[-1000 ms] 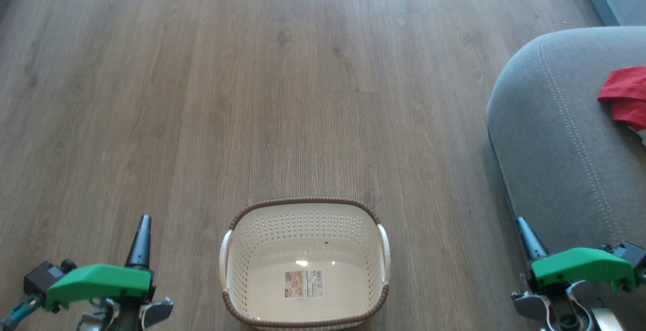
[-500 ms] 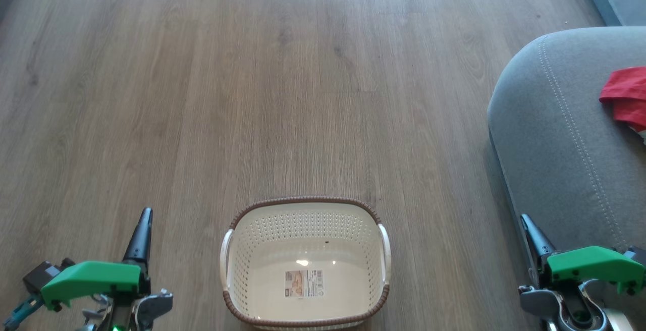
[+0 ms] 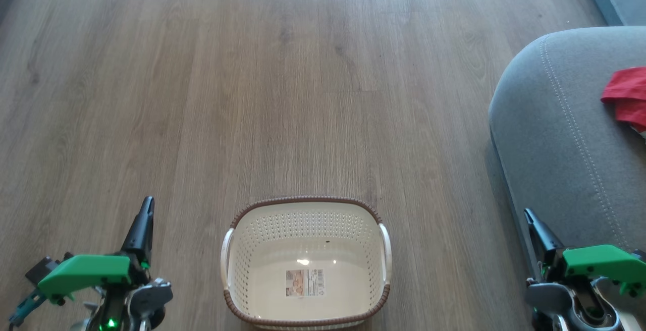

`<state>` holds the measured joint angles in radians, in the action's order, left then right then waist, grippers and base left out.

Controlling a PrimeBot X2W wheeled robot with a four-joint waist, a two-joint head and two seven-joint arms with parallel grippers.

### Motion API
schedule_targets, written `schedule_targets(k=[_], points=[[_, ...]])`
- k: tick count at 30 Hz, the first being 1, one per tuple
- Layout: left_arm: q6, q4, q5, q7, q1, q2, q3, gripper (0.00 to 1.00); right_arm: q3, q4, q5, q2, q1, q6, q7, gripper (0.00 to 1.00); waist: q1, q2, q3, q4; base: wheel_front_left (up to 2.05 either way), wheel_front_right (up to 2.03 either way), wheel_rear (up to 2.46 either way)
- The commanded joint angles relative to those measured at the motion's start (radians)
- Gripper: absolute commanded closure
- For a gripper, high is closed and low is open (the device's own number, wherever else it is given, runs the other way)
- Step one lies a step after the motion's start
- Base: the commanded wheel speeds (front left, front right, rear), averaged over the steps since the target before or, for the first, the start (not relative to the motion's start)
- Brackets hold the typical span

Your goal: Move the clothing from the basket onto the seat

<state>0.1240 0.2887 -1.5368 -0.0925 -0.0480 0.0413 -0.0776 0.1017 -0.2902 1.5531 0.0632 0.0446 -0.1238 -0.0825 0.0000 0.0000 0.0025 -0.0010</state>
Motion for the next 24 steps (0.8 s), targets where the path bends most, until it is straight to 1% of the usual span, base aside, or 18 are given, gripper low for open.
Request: schedule_targets(k=[1,5,24], points=[[0.007,-0.040,-0.038,-0.012,-0.057,0.009,-0.036,1.00,-0.008,0.043,0.036,-0.002,0.061,-0.007,-0.012,1.00,0.0000,0.0000,0.000,0.000,0.00,0.00,0.00],[0.007,-0.043,-0.072,-0.021,-0.060,0.009,-0.037,1.00,-0.001,0.046,0.066,-0.003,0.062,-0.007,-0.020,1.00,0.0000,0.0000,0.001,0.001,0.00,0.00,0.00],[0.007,-0.043,-0.072,-0.021,-0.060,0.009,-0.036,1.00,0.003,0.046,0.063,-0.006,0.062,-0.007,-0.023,1.00,0.0000,0.0000,0.001,0.001,0.00,0.00,0.00]])
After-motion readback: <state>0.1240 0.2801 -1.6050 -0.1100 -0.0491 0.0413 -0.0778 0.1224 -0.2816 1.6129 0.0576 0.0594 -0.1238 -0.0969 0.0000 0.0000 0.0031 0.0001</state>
